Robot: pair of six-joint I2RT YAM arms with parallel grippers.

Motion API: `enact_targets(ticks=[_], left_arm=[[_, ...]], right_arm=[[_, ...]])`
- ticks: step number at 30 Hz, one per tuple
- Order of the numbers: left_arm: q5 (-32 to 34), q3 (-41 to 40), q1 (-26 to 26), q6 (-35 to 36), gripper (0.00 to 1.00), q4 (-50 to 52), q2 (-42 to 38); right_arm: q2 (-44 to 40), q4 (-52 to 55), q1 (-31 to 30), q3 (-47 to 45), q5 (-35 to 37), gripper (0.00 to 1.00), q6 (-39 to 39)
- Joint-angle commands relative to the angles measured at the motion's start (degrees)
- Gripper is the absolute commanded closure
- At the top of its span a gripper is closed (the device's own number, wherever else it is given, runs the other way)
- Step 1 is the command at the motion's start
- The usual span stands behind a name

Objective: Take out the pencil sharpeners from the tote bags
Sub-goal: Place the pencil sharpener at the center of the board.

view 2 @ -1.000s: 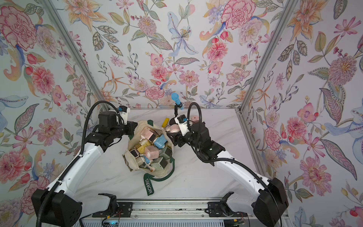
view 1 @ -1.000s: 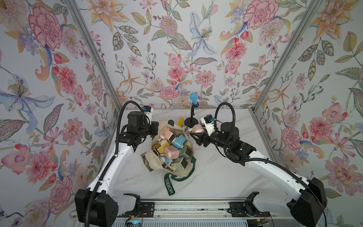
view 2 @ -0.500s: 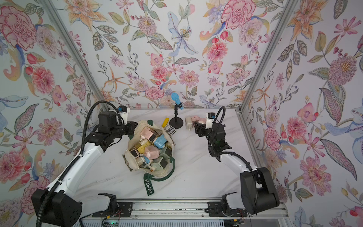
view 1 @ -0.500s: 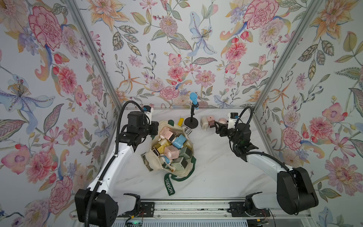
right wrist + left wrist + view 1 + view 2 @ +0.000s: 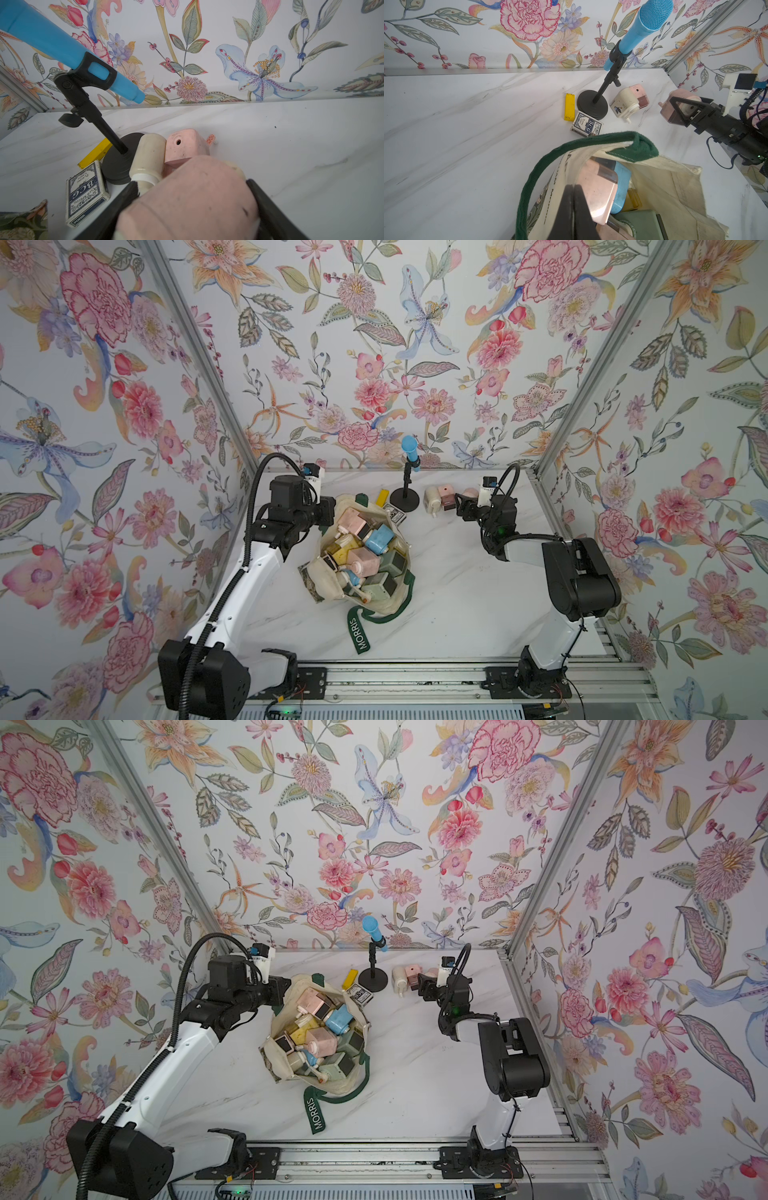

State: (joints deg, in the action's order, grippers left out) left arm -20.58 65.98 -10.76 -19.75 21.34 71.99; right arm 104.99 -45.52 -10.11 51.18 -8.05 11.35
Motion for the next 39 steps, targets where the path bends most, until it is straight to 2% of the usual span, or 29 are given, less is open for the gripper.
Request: enact_targets(ticks=[1,11,23,34,39], left_arm=[[0.32,0.17,0.36,-0.09,1.00,-0.69,-2.45],[0.51,0.22,0.33,-0.01,1.00,-0.59,-2.64],[0.68,0.32,0.33,-0.01,1.00,-0.36,-2.11],[0.89,0.81,0.39,0.06,1.00,-0.19,-1.76],[0.91,1.01,0.48,0.09,1.00,0.01,-1.76]], right_arm=[[3.36,-4.83,0.99,3.94,-2.43,0.44,-0.39],[12.49,-5.46,4.71,10.20,-6.84,0.43,2.84],[18.73,-4.70,5.51,17.27,-7.46,0.42,3.94],[22.15,1.86,5.63,24.55,-8.47,0.36,4.15],[22.36,2.66,5.63,25.17,-8.70,0.26,4.20]])
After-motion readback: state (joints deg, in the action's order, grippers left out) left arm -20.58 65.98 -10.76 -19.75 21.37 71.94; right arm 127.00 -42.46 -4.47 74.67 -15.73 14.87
